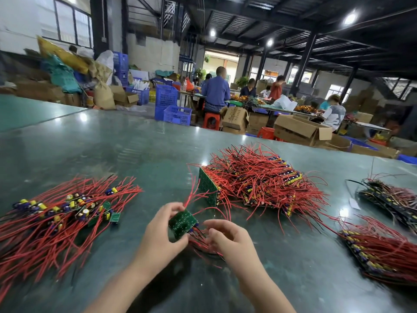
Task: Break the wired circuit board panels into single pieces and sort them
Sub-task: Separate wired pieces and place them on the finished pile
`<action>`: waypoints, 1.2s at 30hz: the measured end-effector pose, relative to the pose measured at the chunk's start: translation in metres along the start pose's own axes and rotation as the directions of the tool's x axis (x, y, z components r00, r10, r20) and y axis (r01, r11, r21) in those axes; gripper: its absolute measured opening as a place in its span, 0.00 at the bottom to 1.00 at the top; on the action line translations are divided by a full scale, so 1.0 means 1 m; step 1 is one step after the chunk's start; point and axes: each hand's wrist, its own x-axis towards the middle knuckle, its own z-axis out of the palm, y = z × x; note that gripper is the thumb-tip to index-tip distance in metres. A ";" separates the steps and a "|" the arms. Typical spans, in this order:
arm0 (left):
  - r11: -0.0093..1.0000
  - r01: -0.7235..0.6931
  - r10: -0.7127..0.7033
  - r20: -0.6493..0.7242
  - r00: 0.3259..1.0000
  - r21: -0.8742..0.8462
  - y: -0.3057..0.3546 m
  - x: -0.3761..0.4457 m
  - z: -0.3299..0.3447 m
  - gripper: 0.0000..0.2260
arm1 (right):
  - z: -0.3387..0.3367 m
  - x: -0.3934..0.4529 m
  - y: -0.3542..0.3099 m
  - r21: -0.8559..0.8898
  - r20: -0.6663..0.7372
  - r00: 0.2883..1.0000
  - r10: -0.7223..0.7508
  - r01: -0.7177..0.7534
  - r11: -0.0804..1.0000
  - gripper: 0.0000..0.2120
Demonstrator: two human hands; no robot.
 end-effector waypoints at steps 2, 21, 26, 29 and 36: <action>0.985 -0.169 0.168 -0.049 0.985 -0.016 0.009 -0.002 0.002 0.32 | 0.002 0.001 0.002 -0.037 -0.047 0.998 -0.049 0.048 0.998 0.10; 0.815 0.325 -0.278 0.167 0.946 -0.480 0.016 -0.005 0.012 0.09 | -0.007 0.001 -0.001 -0.297 -0.064 0.925 -0.374 0.340 0.892 0.18; 0.597 0.479 -0.386 0.293 0.875 -0.643 0.022 -0.006 0.014 0.11 | -0.008 0.002 0.000 -0.167 -0.130 0.938 -0.322 0.299 0.939 0.14; 0.477 0.481 -0.402 0.304 0.863 -0.735 0.023 -0.007 0.015 0.14 | -0.008 0.003 0.001 -0.201 -0.153 0.940 -0.305 0.273 0.941 0.12; 0.465 0.484 -0.420 0.296 0.858 -0.741 0.023 -0.009 0.016 0.14 | -0.006 0.003 0.002 -0.275 -0.044 0.963 -0.268 0.246 0.930 0.16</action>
